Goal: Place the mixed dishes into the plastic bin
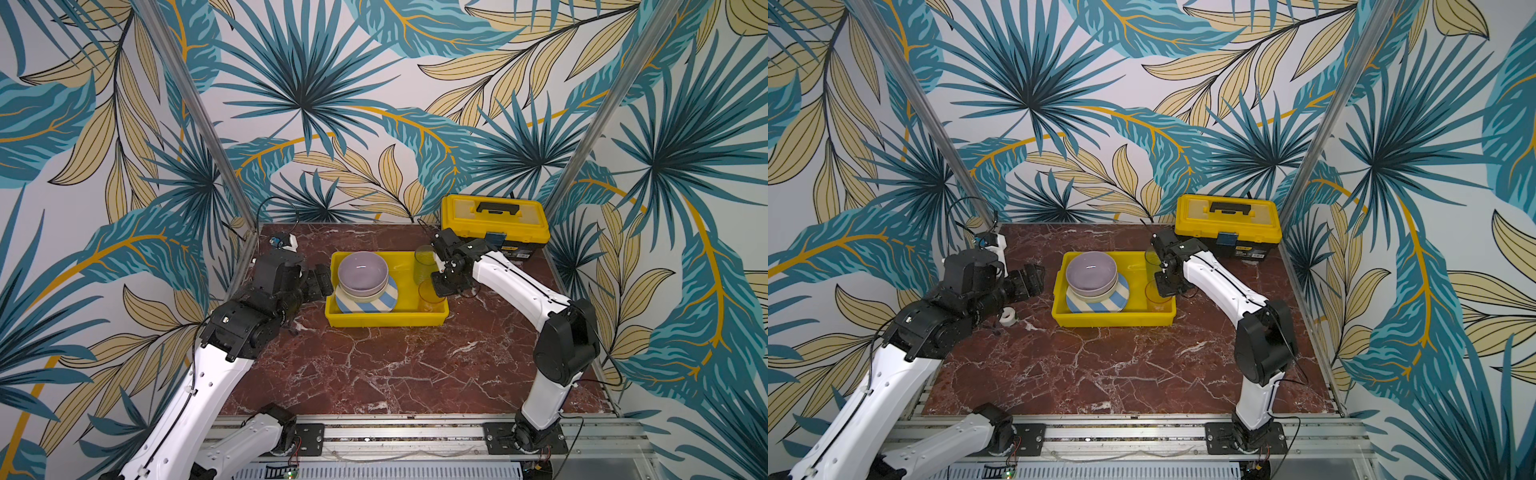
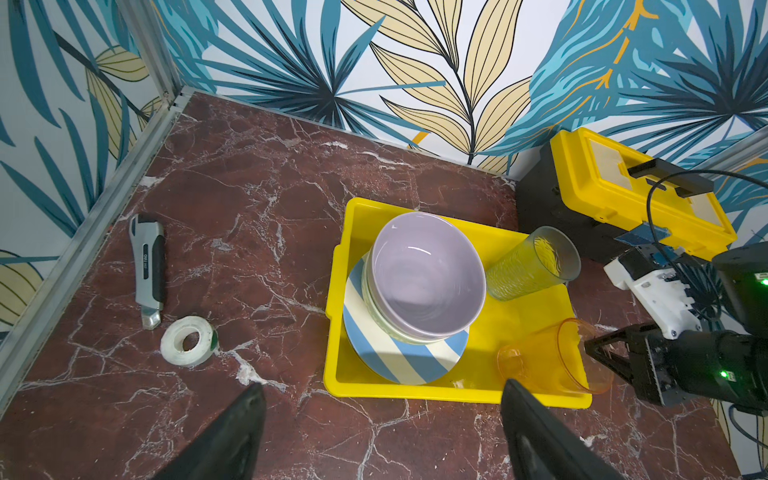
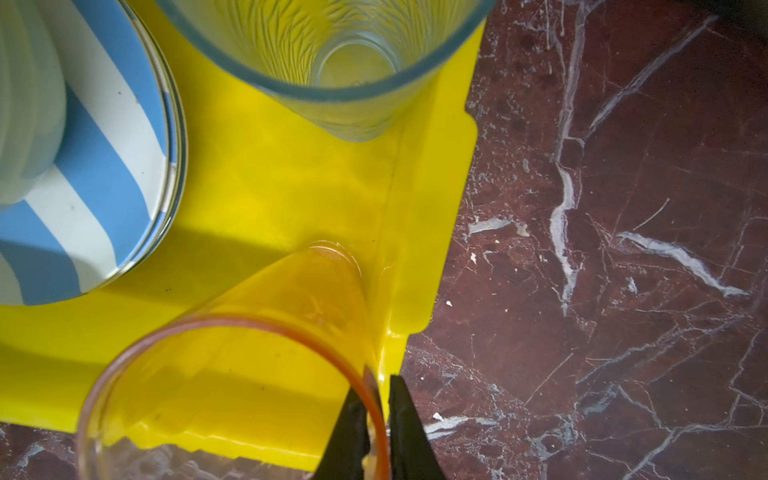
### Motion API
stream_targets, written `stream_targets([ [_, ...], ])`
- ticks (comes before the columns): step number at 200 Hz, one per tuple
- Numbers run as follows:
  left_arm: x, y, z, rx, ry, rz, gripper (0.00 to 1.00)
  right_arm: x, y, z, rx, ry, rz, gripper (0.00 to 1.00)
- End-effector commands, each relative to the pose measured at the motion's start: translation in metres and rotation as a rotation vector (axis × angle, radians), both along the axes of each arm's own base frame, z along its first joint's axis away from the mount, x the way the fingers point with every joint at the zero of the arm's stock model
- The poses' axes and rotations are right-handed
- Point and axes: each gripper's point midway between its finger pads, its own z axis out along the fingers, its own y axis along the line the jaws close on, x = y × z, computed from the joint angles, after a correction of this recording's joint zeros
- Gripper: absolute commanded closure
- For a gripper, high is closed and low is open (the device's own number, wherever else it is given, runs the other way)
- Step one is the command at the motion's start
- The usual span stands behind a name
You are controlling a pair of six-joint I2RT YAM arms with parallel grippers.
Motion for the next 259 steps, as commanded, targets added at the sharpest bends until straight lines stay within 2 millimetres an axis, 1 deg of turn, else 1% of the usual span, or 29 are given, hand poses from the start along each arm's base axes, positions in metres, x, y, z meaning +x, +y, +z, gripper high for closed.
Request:
stream_targets([
  [1,-0.002,0.007,-0.011,0.038,0.028,0.016,0.11,-0.004,-0.009,-0.016,-0.043,0.039,-0.017,0.83],
  [37,-0.003,0.016,-0.019,0.068,0.060,0.053,0.11,-0.005,-0.010,-0.019,-0.052,0.049,-0.024,0.82],
  [57,-0.003,0.019,-0.021,0.071,0.066,0.065,0.10,-0.007,-0.011,-0.011,-0.047,0.038,-0.023,0.76],
  [65,-0.002,0.021,-0.023,0.067,0.073,0.076,0.06,-0.007,-0.011,-0.006,-0.041,0.027,-0.020,0.71],
  [70,-0.002,0.022,-0.025,0.063,0.079,0.079,0.05,-0.007,-0.011,-0.002,-0.037,0.021,-0.017,0.69],
  [91,0.002,0.024,-0.032,0.052,0.104,0.086,0.05,-0.007,-0.009,0.018,-0.009,-0.013,-0.005,0.58],
  [114,0.005,0.033,-0.038,0.076,0.115,0.123,0.04,-0.005,-0.006,0.048,0.035,-0.096,0.006,0.50],
  [135,0.009,0.043,-0.042,0.115,0.125,0.145,0.04,-0.003,-0.006,0.078,0.076,-0.191,0.019,0.44],
  [158,0.017,0.059,-0.048,0.202,0.133,0.177,0.04,-0.003,-0.007,0.106,0.108,-0.294,0.031,0.42],
  [174,0.025,0.069,-0.052,0.257,0.125,0.203,0.03,-0.002,-0.016,0.124,0.104,-0.369,0.019,0.38],
  [188,0.033,0.069,-0.052,0.270,0.085,0.188,0.03,0.000,-0.029,0.133,0.091,-0.424,-0.011,0.35],
  [195,0.037,0.069,-0.051,0.269,0.050,0.186,0.03,0.000,-0.039,0.138,0.081,-0.454,-0.037,0.30],
  [203,0.042,0.070,-0.051,0.266,0.004,0.190,0.03,0.002,-0.049,0.143,0.074,-0.490,-0.063,0.27],
  [212,0.047,0.072,-0.053,0.265,-0.043,0.197,0.02,0.002,-0.060,0.145,0.063,-0.529,-0.087,0.24],
  [214,0.048,0.072,-0.054,0.267,-0.052,0.197,0.02,0.003,-0.062,0.148,0.064,-0.547,-0.092,0.22],
  [219,0.051,0.074,-0.056,0.270,-0.079,0.202,0.02,0.004,-0.067,0.149,0.060,-0.571,-0.108,0.19],
  [235,0.060,0.081,-0.074,0.326,-0.117,0.205,0.01,0.004,-0.083,0.153,0.059,-0.648,-0.156,0.12],
  [247,0.066,0.093,-0.090,0.358,-0.111,0.253,0.01,0.004,-0.096,0.150,0.052,-0.683,-0.200,0.07],
  [259,0.074,0.100,-0.105,0.360,-0.112,0.272,0.01,0.004,-0.110,0.142,0.035,-0.699,-0.254,0.03],
])
